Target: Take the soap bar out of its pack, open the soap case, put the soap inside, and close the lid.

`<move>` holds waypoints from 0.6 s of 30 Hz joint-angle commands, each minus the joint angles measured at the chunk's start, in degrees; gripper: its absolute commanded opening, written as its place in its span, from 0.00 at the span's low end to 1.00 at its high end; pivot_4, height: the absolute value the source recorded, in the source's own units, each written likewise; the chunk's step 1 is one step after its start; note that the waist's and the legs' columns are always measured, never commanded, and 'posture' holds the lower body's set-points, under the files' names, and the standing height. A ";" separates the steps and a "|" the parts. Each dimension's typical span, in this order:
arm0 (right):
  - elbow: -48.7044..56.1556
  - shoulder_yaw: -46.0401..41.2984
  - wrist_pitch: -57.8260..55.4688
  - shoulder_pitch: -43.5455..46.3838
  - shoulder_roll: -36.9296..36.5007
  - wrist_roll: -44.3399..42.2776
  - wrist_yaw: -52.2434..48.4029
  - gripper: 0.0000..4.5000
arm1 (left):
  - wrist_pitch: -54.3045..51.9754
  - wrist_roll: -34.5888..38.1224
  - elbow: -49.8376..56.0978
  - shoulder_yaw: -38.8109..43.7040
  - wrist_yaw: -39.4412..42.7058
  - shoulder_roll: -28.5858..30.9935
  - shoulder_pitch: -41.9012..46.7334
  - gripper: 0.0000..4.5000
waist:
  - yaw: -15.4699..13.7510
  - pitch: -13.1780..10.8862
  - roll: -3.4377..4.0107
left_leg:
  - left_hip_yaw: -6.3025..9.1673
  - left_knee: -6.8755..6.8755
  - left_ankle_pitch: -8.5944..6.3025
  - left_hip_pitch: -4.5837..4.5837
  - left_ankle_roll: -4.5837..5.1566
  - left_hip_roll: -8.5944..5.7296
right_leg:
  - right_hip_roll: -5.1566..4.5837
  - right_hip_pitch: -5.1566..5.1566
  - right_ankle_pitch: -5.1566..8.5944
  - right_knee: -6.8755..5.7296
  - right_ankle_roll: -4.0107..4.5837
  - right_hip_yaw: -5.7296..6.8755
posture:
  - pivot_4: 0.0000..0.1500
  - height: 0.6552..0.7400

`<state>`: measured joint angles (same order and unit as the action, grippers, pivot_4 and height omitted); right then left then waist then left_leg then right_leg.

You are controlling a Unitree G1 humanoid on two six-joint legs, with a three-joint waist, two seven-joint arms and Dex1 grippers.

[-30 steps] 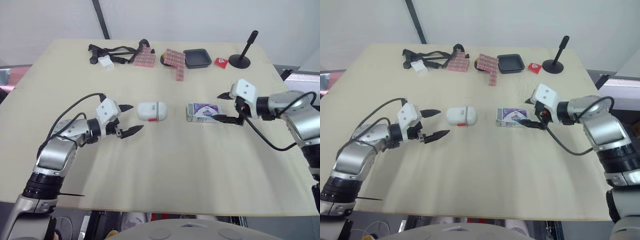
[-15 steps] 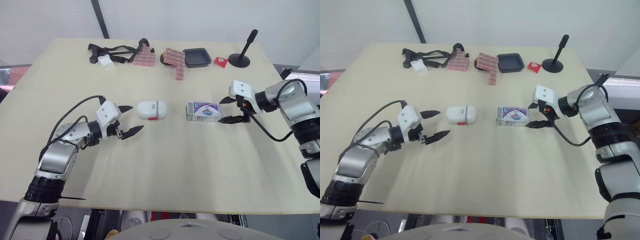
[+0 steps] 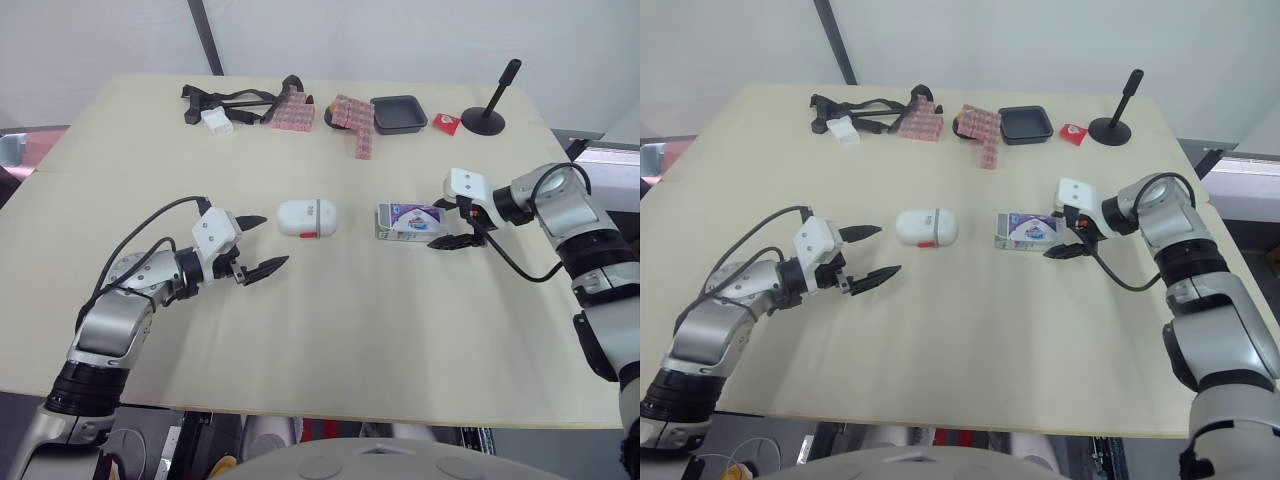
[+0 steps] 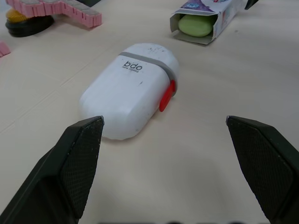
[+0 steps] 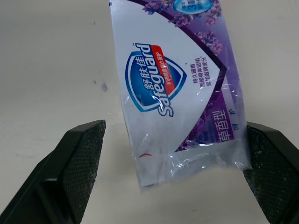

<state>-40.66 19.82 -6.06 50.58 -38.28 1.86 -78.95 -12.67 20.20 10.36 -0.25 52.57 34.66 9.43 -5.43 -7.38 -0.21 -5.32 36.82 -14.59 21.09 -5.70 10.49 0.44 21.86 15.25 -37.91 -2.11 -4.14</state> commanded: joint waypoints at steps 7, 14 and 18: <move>-3.93 -1.45 2.24 3.76 1.39 1.35 -0.83 1.00 | 2.76 -0.33 0.58 1.34 0.45 0.74 0.88 0.99 | -0.06 0.00 0.00 | 0.00 0.07 0.01 0.12 0.01 0.00 | 0.02 0.12 0.00 -0.07 0.00 0.02 | 1.00 1.00; -6.35 -0.44 5.07 4.04 1.89 3.14 -0.75 0.75 | 3.44 -1.29 0.42 1.14 -0.48 0.37 0.42 1.00 | -0.43 0.00 0.00 | -0.01 0.18 0.01 0.30 0.02 0.00 | 0.05 0.33 0.00 -0.23 0.00 0.02 | 1.00 1.00; -6.78 0.32 6.07 3.60 1.47 4.41 -2.22 0.57 | 3.66 -1.62 0.50 1.37 -0.85 0.40 0.07 1.00 | -0.50 0.01 0.01 | 0.00 0.20 0.01 0.28 0.02 0.00 | 0.04 0.34 0.00 -0.28 0.00 0.03 | 1.00 1.00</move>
<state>-46.95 19.87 -0.88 53.60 -36.04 5.24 -80.23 -10.30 18.54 10.02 -0.25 52.13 34.76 9.59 -5.94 -7.37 -0.21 -5.33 37.03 -14.57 21.37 -5.68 10.49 0.47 22.20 15.25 -38.19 -2.11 -4.12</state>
